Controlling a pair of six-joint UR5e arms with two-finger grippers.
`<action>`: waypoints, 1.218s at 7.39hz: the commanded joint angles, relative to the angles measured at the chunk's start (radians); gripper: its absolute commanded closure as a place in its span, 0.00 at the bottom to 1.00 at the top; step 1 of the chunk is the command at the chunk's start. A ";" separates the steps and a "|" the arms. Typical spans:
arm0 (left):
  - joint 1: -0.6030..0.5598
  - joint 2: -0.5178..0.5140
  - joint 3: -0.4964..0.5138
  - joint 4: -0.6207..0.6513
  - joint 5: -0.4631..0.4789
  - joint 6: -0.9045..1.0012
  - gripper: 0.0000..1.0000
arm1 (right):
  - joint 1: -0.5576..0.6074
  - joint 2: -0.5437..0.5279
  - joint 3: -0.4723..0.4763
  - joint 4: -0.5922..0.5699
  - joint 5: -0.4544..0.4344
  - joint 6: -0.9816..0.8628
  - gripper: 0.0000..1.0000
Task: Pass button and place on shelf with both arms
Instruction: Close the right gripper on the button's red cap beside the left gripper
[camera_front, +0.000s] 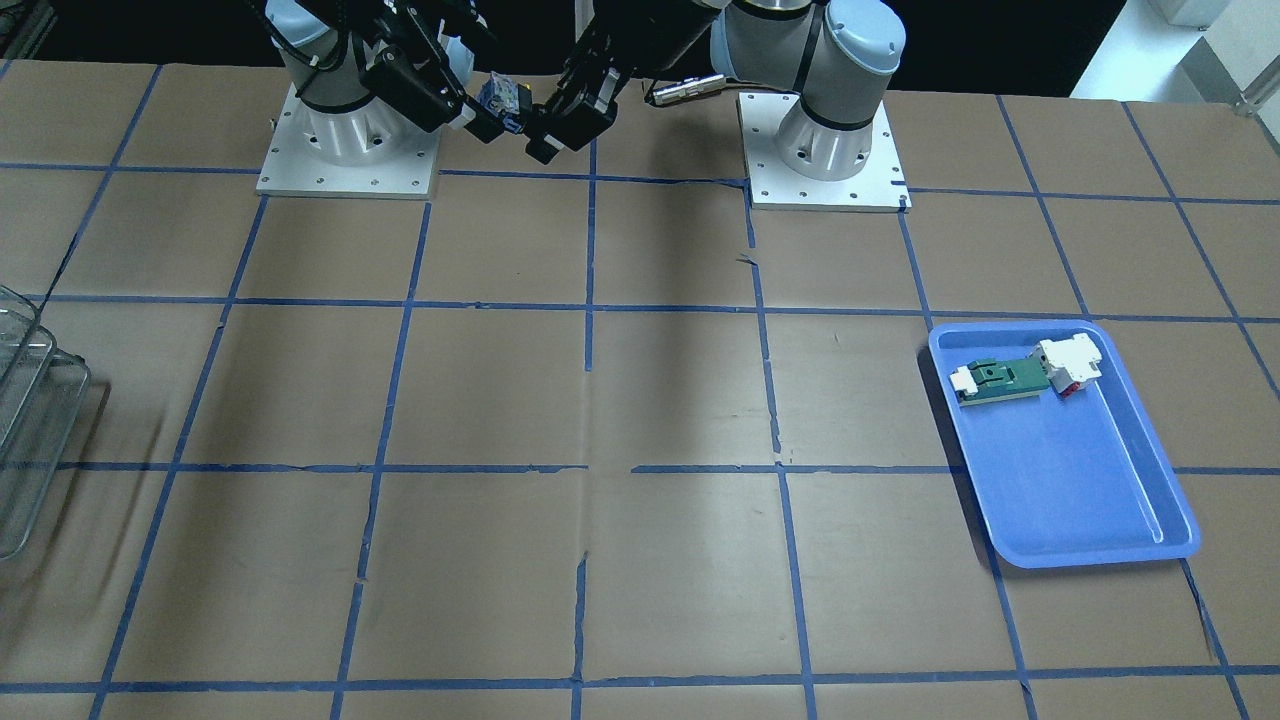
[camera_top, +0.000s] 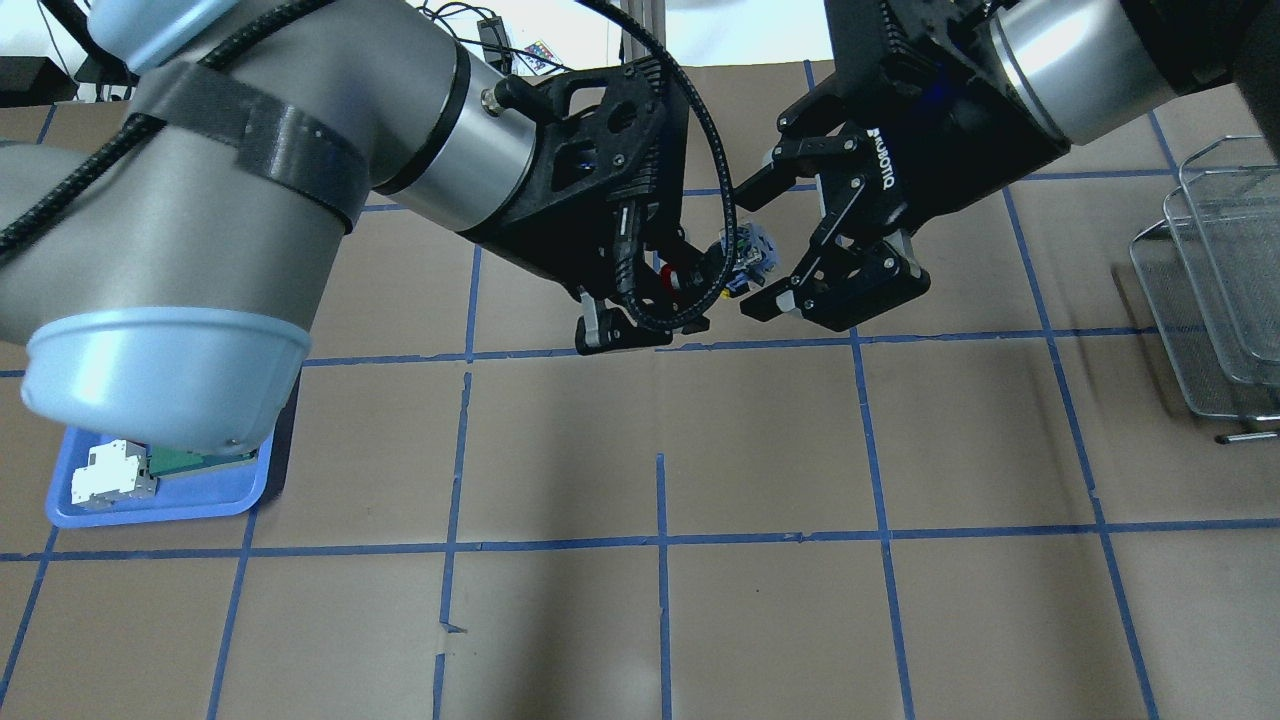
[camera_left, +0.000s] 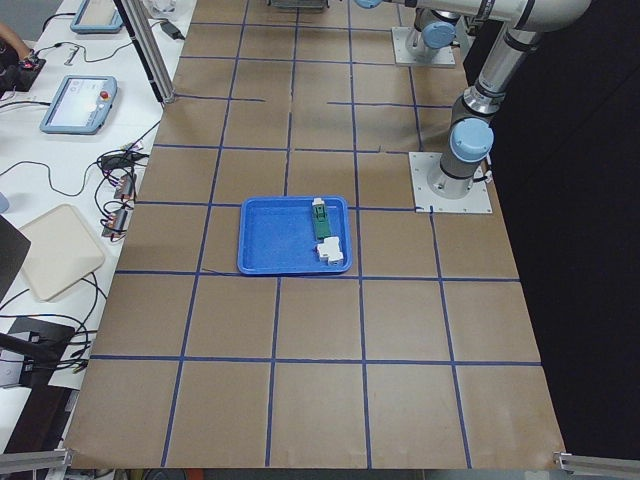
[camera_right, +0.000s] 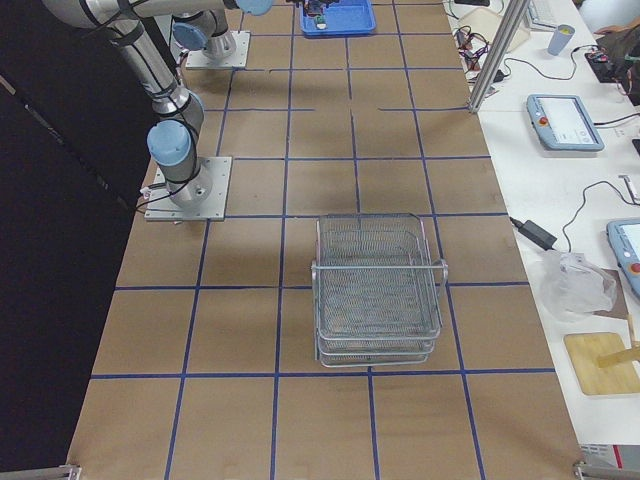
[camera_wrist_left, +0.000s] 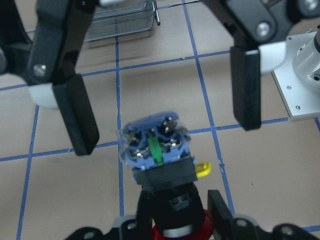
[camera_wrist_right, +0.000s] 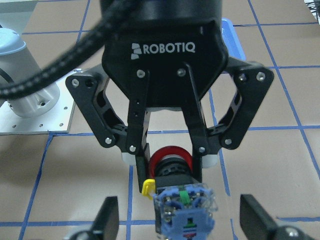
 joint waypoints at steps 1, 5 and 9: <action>0.000 0.010 -0.006 0.000 -0.004 0.000 1.00 | -0.001 0.000 0.014 -0.001 -0.002 0.006 0.12; -0.001 0.024 -0.011 -0.005 -0.003 0.000 1.00 | -0.003 -0.006 0.012 0.002 0.002 -0.003 0.80; 0.000 0.031 -0.011 -0.015 0.016 0.002 0.00 | -0.001 -0.018 0.012 0.002 -0.006 -0.001 0.85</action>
